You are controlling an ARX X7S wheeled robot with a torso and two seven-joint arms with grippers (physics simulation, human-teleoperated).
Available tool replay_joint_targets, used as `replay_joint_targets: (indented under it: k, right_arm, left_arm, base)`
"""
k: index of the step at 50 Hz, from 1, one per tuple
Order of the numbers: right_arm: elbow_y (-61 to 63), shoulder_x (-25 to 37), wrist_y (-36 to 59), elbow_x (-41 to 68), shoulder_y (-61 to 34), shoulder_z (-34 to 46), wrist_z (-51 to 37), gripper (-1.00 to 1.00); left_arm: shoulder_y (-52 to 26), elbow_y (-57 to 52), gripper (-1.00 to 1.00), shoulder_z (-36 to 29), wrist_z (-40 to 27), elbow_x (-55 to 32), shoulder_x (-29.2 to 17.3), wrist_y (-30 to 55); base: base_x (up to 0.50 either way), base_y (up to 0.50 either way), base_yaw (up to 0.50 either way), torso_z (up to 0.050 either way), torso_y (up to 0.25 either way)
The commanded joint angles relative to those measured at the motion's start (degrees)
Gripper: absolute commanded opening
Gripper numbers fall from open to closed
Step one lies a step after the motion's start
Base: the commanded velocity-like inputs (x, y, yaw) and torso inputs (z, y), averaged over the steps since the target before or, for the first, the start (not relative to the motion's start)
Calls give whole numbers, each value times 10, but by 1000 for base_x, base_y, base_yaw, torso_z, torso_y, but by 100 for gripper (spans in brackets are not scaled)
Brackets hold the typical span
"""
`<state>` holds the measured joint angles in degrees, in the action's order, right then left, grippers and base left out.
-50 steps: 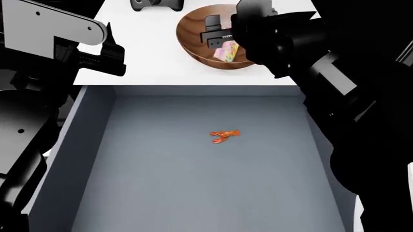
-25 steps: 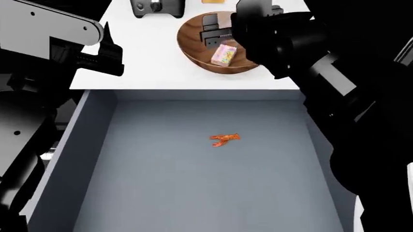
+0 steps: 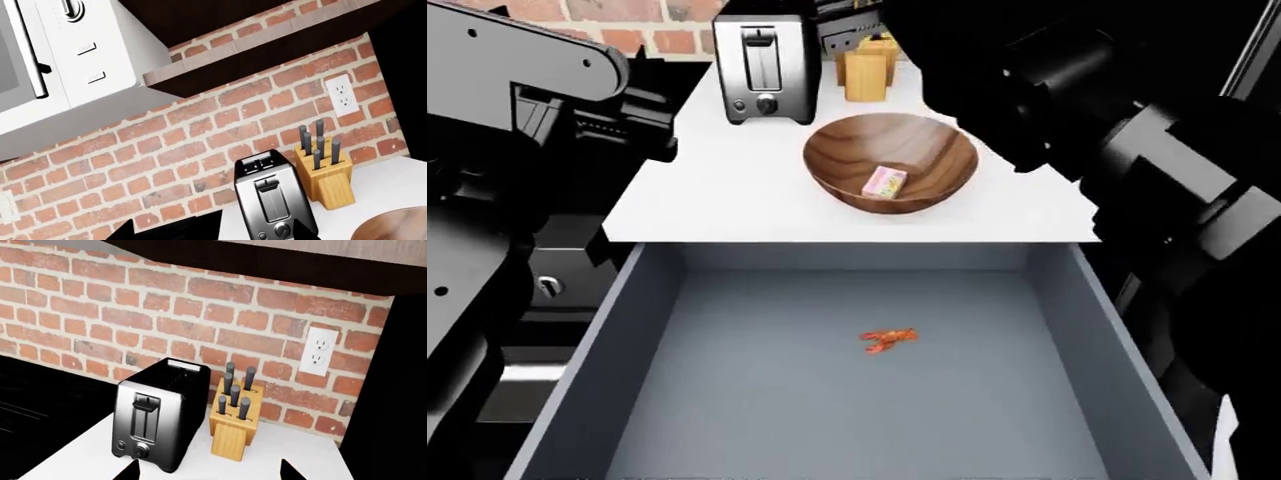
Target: Place the bar in the bowl and close the drawer.
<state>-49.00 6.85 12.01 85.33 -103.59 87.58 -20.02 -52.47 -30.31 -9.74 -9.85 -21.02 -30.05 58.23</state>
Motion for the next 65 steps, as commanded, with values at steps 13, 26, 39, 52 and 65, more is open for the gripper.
replay_joint_targets:
  k: [13, 26, 39, 52, 65]
  right_arm:
    - [654, 298, -80, -59, 62, -17, -335, 100]
    - [830, 410, -109, -152, 125, 4, -454, 100]
    - [935, 490, -147, -237, 188, 12, -513, 100]
    - [976, 532, -154, -293, 220, 21, -543, 100]
    - [999, 554, -161, -327, 244, 27, -561, 100]
  left_arm:
    - [90, -148, 100, 56, -38, -22, -9, 22]
    - [174, -231, 100, 104, -57, -25, -28, 23]
    - [248, -295, 100, 173, -68, -65, -45, 22]
    - [294, -295, 100, 149, -229, -208, -162, -60]
    - [295, -293, 100, 102, -275, -222, -194, -99]
  base:
    - [0, 0, 0, 0, 250]
    - [0, 0, 0, 0, 250]
    - [0, 0, 0, 0, 0]
    - [0, 245, 0, 0, 0]
    - [16, 500, 0, 0, 0]
